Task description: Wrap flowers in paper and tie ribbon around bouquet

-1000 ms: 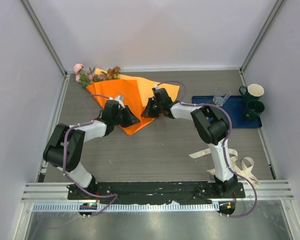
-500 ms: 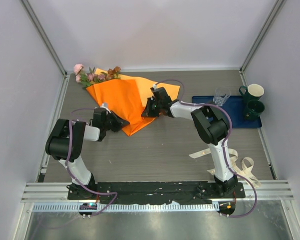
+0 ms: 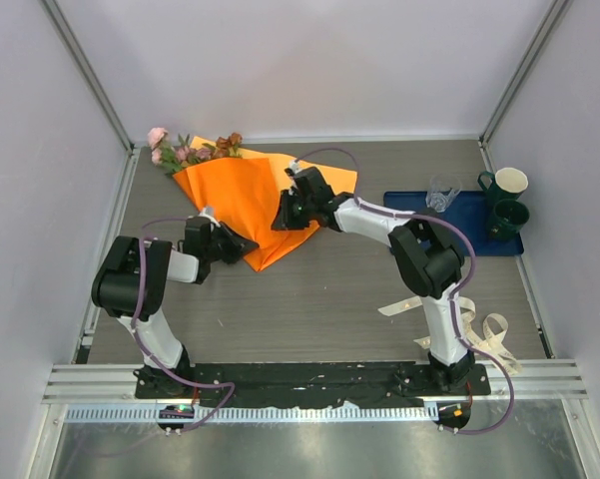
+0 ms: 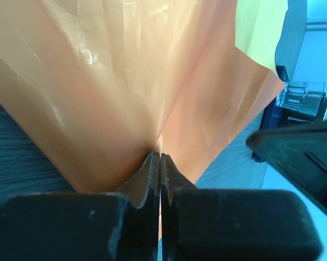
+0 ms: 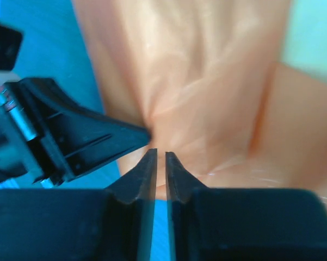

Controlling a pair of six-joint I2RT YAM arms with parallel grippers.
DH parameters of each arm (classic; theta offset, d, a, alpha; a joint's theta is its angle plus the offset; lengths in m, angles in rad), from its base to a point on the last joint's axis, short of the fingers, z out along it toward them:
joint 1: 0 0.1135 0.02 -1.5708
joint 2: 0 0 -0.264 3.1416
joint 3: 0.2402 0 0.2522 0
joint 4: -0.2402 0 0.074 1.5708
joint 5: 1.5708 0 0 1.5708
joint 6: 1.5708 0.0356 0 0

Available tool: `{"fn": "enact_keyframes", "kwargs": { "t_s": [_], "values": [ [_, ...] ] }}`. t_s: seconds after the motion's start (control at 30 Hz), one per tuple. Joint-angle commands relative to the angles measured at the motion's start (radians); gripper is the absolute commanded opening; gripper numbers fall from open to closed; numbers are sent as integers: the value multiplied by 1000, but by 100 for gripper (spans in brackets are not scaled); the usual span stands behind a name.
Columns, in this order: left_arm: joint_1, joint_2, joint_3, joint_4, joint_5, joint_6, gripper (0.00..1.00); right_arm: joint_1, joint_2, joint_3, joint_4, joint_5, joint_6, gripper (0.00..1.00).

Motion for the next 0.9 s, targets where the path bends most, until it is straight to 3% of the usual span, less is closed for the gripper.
{"fn": "enact_keyframes", "kwargs": {
  "t_s": [0.0,0.1,0.4,0.63,0.77,0.87],
  "values": [
    [13,15,-18,-32,-22,26,1,66,18,18,106,-113,58,11],
    [15,14,-16,-33,-22,24,1,69,70,-13,200,-178,113,0],
    [15,-15,-13,-6,15,10,3,72,107,-122,270,-150,150,0],
    [15,-190,-137,177,18,-68,23,73,127,-148,273,-144,152,0],
    [15,-256,-177,158,-7,-67,22,73,124,-151,276,-144,152,0],
    [15,-217,-162,157,3,-74,14,75,123,-150,278,-144,152,0]
  ]
}}
